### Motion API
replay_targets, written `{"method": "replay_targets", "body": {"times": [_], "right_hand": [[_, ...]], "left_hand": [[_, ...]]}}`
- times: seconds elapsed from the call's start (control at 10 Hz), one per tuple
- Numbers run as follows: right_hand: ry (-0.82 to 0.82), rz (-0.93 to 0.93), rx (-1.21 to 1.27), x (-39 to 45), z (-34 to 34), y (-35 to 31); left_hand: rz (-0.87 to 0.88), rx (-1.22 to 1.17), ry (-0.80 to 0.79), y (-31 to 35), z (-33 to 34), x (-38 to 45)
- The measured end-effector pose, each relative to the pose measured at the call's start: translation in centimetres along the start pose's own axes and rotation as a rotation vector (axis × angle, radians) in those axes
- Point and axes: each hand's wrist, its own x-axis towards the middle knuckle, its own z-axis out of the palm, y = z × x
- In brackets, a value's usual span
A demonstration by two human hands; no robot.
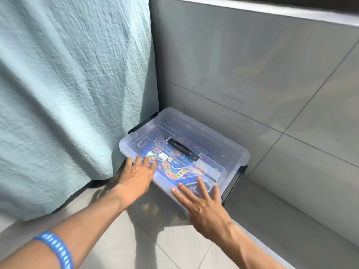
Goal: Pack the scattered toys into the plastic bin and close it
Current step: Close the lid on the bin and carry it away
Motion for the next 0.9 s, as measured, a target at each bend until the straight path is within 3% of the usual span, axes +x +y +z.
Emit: {"method": "replay_targets", "body": {"times": [0.3,0.4,0.5,0.7,0.8,0.9], "right_hand": [[0.077,0.024,0.068,4.8,0.1,-0.8],[-0.055,0.033,0.065,7.0,-1.3,1.9],[-0.07,-0.004,0.083,7.9,-1.8,2.8],[0.018,-0.034,0.036,7.9,-0.2,3.0],[-0.093,0.01,0.171,9.2,-1.1,3.0],[-0.158,0.018,0.334,8.5,-1.8,4.5]], "left_hand": [[-0.214,-0.264,0.006,0.9,0.5,1.4],[-0.187,-0.34,0.029,0.9,-0.4,2.9],[-0.154,-0.36,0.072,0.3,-0.9,3.5],[-0.112,-0.576,0.078,-0.6,0.4,4.4],[-0.145,-0.688,-0.092,0.1,-0.2,3.6],[-0.024,-0.686,-0.168,0.6,-2.7,2.5]]}}
